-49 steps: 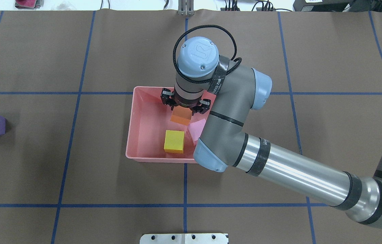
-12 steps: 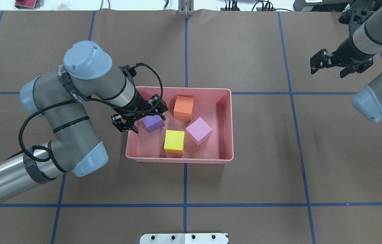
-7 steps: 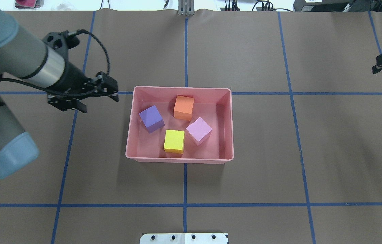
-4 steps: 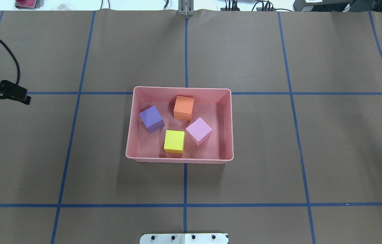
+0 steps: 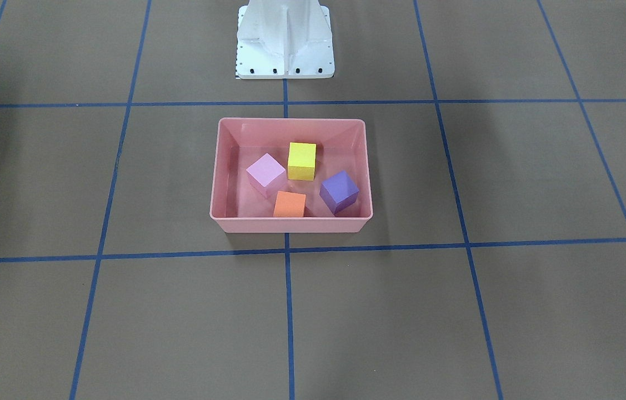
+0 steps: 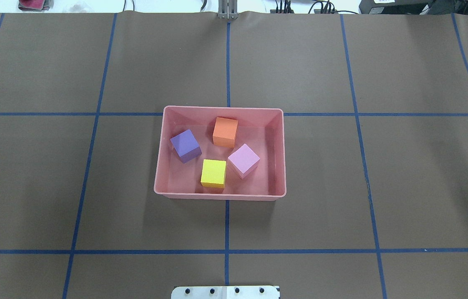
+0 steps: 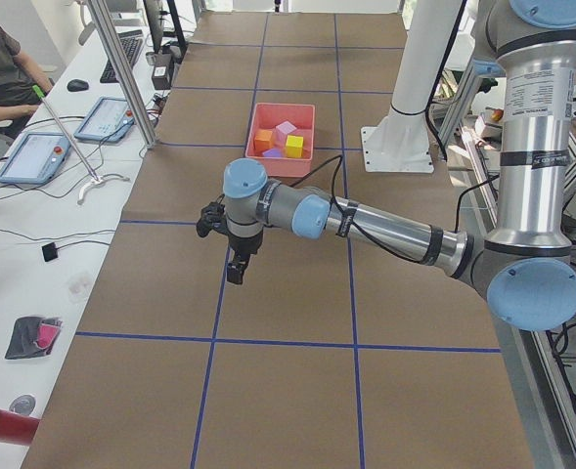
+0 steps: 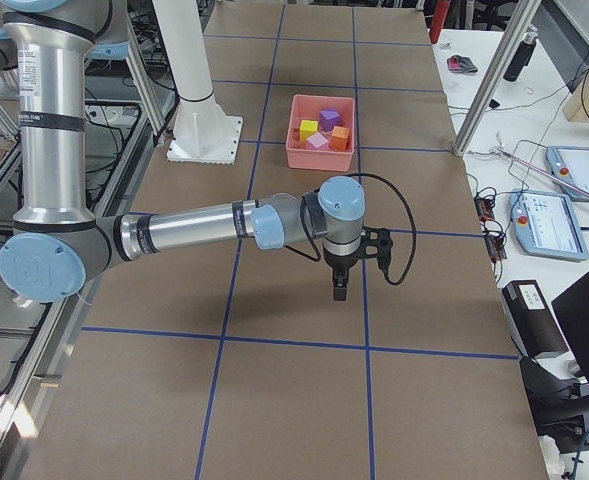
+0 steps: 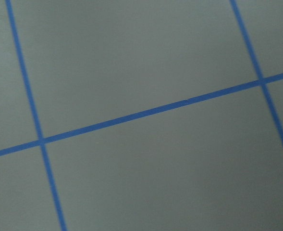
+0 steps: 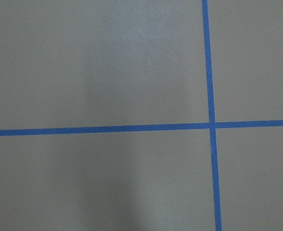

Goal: Place blocks into pink bin with both arms

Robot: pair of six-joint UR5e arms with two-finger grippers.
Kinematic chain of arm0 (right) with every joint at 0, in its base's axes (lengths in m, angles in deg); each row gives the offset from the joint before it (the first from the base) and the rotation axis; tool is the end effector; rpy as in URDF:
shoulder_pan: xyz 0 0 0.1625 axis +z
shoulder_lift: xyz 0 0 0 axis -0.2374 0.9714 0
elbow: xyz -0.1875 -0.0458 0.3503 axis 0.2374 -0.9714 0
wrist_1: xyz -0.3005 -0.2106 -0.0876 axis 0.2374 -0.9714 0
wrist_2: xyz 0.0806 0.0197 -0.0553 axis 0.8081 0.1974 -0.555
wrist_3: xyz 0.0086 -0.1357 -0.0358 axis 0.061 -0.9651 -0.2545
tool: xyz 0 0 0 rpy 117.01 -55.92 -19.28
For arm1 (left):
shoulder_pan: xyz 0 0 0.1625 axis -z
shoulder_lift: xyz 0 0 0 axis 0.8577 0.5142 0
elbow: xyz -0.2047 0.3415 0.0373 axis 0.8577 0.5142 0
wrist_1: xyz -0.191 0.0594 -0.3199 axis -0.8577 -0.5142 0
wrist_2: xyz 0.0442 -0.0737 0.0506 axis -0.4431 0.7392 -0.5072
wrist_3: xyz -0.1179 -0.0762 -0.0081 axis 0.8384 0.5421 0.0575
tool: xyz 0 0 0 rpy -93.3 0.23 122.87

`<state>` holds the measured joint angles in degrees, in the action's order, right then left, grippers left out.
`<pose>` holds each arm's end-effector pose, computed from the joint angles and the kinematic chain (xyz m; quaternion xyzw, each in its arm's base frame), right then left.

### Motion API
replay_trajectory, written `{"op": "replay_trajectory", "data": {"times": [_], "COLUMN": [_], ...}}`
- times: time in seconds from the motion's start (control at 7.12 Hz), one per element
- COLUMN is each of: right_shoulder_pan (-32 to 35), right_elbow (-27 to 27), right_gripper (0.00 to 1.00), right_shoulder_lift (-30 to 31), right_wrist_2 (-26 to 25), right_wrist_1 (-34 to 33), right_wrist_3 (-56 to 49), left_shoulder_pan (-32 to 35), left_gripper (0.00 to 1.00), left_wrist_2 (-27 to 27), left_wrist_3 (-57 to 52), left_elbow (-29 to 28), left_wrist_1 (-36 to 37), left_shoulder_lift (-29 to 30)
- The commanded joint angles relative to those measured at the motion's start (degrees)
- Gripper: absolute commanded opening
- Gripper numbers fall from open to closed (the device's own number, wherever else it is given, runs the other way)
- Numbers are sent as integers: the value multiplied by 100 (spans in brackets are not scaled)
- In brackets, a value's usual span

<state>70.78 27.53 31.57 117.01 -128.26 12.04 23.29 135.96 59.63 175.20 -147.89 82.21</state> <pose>-0.0090 -0.4504 0.5713 0.0401 -0.3928 0.0377 0.9180 0.0215 -0.4519 0.5615 0.0965 0.3637 0.1085 0.9201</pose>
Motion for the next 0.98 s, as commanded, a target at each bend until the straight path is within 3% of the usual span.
{"op": "replay_trajectory", "data": {"times": [0.0, 0.42, 0.84], "right_shoulder_pan": [48, 57, 57], "right_elbow": [-180, -356, -365], "right_gripper": [99, 99, 99], "right_shoulder_lift": [0, 9, 0], "right_wrist_2": [44, -17, -79], "right_wrist_1": [-13, -5, 13], "right_wrist_3": [-201, -403, -403], "left_shoulder_pan": [439, 440, 423], "left_gripper": [99, 99, 99], "left_wrist_2": [102, 199, 698], "left_wrist_3": [-249, -267, -162], "left_elbow": [-333, -351, -299], "left_wrist_1": [55, 81, 504], "left_shoulder_lift": [-151, -388, -380]}}
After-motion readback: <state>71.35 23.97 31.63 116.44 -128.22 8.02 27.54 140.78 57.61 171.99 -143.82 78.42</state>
